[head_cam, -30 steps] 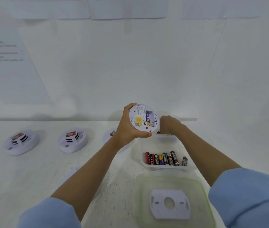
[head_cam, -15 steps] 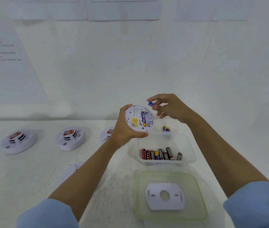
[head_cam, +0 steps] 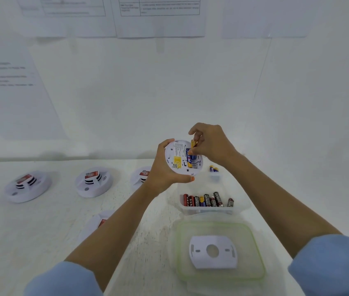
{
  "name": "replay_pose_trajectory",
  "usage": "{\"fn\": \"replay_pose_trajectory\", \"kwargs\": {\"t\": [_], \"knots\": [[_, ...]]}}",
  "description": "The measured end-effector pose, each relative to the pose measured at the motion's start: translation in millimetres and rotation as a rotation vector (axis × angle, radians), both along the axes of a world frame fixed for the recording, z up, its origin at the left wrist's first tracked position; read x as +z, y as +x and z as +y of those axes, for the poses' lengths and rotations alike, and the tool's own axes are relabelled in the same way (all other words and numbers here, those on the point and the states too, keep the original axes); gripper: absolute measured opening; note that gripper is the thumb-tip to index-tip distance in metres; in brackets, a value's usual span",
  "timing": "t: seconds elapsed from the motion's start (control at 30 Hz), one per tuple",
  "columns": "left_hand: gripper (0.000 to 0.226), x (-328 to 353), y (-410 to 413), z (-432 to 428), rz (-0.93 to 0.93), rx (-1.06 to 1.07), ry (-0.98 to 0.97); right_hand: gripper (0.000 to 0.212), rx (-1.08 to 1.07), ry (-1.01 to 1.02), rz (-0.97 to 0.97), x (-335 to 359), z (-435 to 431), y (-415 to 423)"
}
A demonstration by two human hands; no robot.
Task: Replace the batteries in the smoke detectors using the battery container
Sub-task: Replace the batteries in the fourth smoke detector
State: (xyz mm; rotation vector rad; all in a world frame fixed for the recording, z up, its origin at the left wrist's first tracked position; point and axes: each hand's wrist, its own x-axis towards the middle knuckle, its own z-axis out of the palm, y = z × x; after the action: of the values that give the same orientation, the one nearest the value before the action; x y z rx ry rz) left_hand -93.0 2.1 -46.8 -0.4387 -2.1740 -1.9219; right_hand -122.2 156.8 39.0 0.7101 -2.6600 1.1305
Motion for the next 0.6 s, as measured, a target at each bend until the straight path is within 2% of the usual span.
{"fn": "replay_pose_trajectory", "kwargs": {"t": [0.17,0.33,0.47,0.6], "knots": [[0.098,4,1,1,0.005,0.021,0.062,0.028,-0.031,-0.075,0.055,-20,5,0],[0.102,8,2,5,0.019,0.036,0.086,0.023,-0.028,-0.184,-0.038,-29,7,6],[0.099,8,4,8,0.001,0.032,0.074,0.024,-0.028,-0.040,0.046,-34,7,9],[0.097,9,7,7,-0.011,0.042,0.108,0.030,-0.004,-0.006,-0.037,-32,4,14]]}}
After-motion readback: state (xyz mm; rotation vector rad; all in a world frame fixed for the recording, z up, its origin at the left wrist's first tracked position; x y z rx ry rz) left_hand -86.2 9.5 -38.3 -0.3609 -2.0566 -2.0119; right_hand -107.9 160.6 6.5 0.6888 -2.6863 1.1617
